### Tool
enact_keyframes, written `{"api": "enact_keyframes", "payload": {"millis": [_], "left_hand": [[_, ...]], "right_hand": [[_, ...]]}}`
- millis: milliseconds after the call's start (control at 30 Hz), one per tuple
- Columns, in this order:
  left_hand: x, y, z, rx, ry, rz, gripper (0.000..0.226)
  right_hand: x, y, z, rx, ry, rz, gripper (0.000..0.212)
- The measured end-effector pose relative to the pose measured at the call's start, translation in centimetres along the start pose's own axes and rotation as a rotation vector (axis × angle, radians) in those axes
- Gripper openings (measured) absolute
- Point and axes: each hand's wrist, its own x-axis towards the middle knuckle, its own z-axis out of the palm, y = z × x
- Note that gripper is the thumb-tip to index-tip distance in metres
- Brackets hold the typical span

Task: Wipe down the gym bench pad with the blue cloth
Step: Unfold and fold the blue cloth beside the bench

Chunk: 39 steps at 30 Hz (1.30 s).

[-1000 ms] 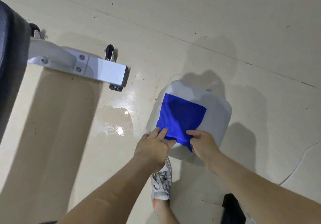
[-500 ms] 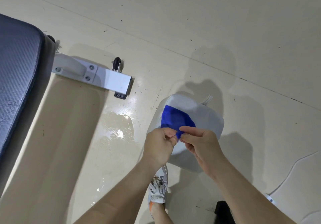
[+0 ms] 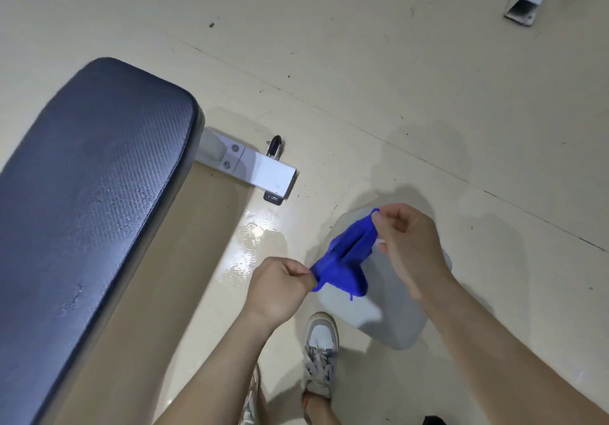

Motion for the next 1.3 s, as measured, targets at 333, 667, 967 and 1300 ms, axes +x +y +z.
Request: {"api": "enact_keyframes", "payload": {"millis": [333,667,967,1300], "left_hand": [[-0.6,3.4,-5.2,-0.017,0.25,0.322,0.036],[2.0,5.2,-13.0,-0.373,0.055,0.395,0.028],[4.1,1.0,-17.9,0.083,-0.365,0.23,0.027],[3.5,-3.0,-19.9,-0.245,-0.265,0.122,0.034]], "right_hand": [[-2.8,-9.1,7.2,0.089,-0.273,-0.008,0.013],[-1.8,-16.3,12.0,-0.154,-0.522,-0.084,0.032],[-1.1,-19.4,15.5,-1.041,-1.088,-0.018,0.036],[0.3,-18.9,14.5,-0.933,-0.518,-0.325,0.019]]}}
